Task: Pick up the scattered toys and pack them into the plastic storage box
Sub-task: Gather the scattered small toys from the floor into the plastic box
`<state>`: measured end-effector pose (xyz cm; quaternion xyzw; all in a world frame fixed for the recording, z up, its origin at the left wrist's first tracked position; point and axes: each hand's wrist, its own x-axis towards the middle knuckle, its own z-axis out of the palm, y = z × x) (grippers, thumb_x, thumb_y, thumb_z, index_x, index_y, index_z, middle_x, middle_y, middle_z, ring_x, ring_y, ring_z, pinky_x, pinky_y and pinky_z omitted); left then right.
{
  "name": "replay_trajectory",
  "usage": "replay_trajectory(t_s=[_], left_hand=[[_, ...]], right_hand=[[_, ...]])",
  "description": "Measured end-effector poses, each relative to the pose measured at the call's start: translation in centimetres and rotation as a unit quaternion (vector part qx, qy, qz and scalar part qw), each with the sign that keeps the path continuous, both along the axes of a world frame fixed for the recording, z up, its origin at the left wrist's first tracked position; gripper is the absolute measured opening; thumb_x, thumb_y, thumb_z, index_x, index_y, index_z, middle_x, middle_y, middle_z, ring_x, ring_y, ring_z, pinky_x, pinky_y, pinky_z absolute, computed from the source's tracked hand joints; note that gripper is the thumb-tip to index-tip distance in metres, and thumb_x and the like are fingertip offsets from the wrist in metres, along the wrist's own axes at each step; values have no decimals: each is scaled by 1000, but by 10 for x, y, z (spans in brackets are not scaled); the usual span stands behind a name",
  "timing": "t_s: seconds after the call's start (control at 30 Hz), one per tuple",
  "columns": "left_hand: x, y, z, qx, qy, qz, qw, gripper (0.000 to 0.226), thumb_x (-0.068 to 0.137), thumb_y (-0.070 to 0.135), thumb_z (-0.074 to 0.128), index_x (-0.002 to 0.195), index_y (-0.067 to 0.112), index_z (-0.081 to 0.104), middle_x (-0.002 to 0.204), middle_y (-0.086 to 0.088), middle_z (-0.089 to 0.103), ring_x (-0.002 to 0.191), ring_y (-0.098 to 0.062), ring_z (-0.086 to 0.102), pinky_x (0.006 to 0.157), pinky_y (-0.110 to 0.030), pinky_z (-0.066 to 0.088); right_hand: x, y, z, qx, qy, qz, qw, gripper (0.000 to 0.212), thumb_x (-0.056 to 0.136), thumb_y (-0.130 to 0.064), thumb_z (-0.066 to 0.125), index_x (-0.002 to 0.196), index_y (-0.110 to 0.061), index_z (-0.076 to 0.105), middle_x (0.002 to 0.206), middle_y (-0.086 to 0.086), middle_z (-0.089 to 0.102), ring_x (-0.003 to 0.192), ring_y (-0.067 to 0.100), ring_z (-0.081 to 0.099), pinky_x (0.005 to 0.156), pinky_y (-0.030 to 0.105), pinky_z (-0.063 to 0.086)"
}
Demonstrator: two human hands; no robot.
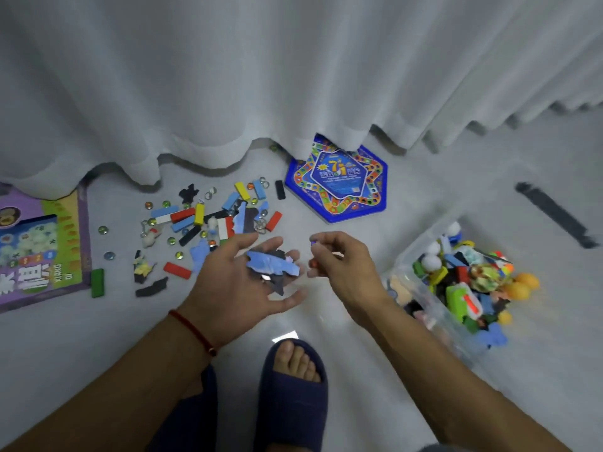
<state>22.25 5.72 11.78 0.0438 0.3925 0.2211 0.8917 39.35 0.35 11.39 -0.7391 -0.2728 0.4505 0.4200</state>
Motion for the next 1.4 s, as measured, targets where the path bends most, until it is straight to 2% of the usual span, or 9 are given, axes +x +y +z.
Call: replay_trajectory(t_s=[0.23, 0.33, 0.43, 0.53, 0.63, 0.8, 1.07, 1.23, 1.4], left_hand=[[118, -40, 105, 163, -72, -207, 962, 29, 87, 30, 58, 111, 15, 53, 109, -22, 53, 102, -39, 60, 101, -58, 44], [160, -55, 138, 223, -74, -295, 926, 30, 84, 26, 61, 108, 11, 53, 114, -19, 47, 107, -37, 54, 109, -52, 39], [191, -62, 168, 251, -76, -302, 917, 79, 79, 21, 63, 148, 10, 25, 149, -36, 19, 136, -48, 33, 115, -51, 30], [205, -68, 194, 277, -63, -280, 917, 61, 90, 16, 54, 144, 6, 29, 151, -36, 16, 139, -49, 29, 112, -52, 34], [198, -68, 191, 314, 1, -285, 905, 48, 90, 16, 55, 136, 9, 43, 147, -29, 29, 137, -44, 33, 105, -47, 43], [137, -47, 148, 330, 101, -250, 905, 34, 90, 14, 57, 123, 4, 57, 115, -16, 54, 112, -35, 60, 95, -46, 53], [-12, 6, 56, 261, 296, -41, 918, 14, 92, 10, 53, 101, 7, 64, 85, -11, 58, 69, -20, 55, 68, -33, 54], [-95, 18, -19, 222, 464, -7, 857, 13, 89, 4, 56, 97, 5, 66, 82, -15, 60, 65, -23, 52, 61, -33, 54], [-133, 21, -73, 285, 558, -73, 776, 15, 83, 6, 55, 87, 16, 66, 85, -9, 68, 75, -27, 63, 76, -44, 58]], right_hand=[[92, -110, 104, 138, 221, -288, 922, 11, 97, 3, 50, 104, 5, 59, 92, 18, 58, 84, 24, 61, 72, 28, 62], [147, -139, 116, 128, 303, -378, 865, 23, 98, -4, 47, 116, 9, 51, 118, 23, 49, 109, 27, 54, 87, 38, 59], [186, -148, 129, 120, 322, -445, 827, 61, 99, -18, 44, 139, 23, 23, 147, 36, 28, 139, 44, 37, 109, 50, 41], [205, -143, 143, 168, 310, -477, 805, 75, 94, -18, 44, 147, 18, 5, 157, 33, 9, 135, 47, 35, 109, 55, 37], [208, -139, 144, 171, 281, -483, 812, 64, 94, -20, 45, 143, 14, 25, 154, 34, 18, 143, 50, 25, 112, 55, 36], [175, -120, 140, 127, 215, -392, 885, 44, 98, -30, 45, 122, 4, 59, 124, 28, 57, 111, 38, 61, 96, 45, 53], [48, -23, 110, 53, 25, -32, 998, 22, 90, -19, 60, 101, -3, 71, 93, 13, 70, 74, 22, 67, 68, 36, 56], [-17, 43, 45, -69, -95, 248, 962, 19, 95, -23, 59, 107, -9, 64, 104, 9, 68, 89, 24, 68, 77, 41, 61], [-47, 98, -35, -170, -321, 412, 836, 54, 92, -35, 64, 140, -19, 45, 140, 8, 51, 117, 24, 56, 97, 36, 50]])
